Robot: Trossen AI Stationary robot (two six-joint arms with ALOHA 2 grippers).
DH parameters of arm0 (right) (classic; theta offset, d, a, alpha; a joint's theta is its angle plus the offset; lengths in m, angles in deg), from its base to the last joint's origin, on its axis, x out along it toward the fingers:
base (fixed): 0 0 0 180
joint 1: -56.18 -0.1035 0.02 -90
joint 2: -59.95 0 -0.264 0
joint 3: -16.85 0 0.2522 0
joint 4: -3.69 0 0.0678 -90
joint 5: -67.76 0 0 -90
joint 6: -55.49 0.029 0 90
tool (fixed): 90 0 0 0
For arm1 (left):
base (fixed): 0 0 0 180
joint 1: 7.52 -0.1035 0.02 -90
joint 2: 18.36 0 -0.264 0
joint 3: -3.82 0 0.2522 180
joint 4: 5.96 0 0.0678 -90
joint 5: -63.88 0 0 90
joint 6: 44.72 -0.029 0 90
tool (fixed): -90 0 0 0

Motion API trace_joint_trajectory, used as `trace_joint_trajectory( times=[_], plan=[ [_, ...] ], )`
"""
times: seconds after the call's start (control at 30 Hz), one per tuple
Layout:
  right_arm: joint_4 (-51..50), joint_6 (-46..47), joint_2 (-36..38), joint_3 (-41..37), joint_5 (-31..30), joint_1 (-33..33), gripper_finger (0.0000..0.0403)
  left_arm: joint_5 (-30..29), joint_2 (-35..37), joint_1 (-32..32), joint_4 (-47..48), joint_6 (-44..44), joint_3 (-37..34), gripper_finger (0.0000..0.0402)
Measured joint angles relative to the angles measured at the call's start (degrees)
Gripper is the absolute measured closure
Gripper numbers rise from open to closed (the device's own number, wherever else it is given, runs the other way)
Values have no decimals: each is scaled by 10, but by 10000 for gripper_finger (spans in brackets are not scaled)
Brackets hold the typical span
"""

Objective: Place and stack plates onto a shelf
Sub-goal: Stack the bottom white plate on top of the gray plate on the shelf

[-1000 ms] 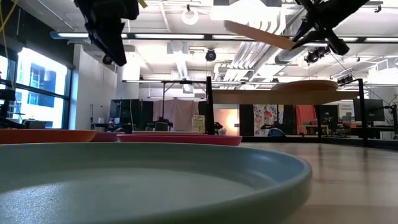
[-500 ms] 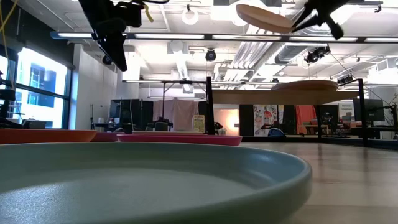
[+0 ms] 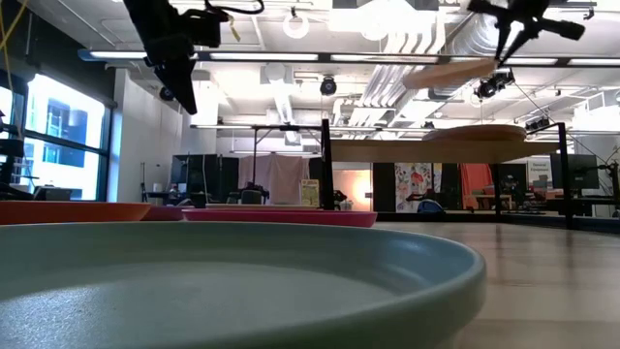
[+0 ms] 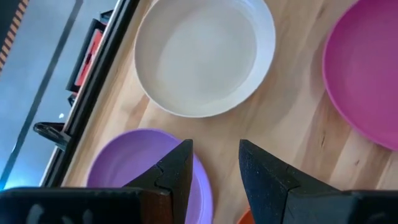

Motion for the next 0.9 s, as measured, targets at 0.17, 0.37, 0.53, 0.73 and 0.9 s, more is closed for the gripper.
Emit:
trace_joint_trajectory(
  times=[0.17, 0.37, 0.53, 0.73, 0.9],
  plan=[
    [9, 37, 1, -39, 73, 69, 403, 15, 0, -4, 0, -1, 0, 284],
    [12, 72, 0, -90, 128, 114, 403, 24, 0, -4, 0, -1, 0, 284],
    [13, 76, 1, -119, 155, 136, 403, 24, 0, -4, 0, 0, 0, 284],
    [21, 76, 1, -137, 164, 152, 403, 25, 0, -4, 0, 0, 0, 284],
    [35, 75, 2, -160, 175, 163, 403, 25, 0, -4, 0, 1, 0, 284]
  ],
)
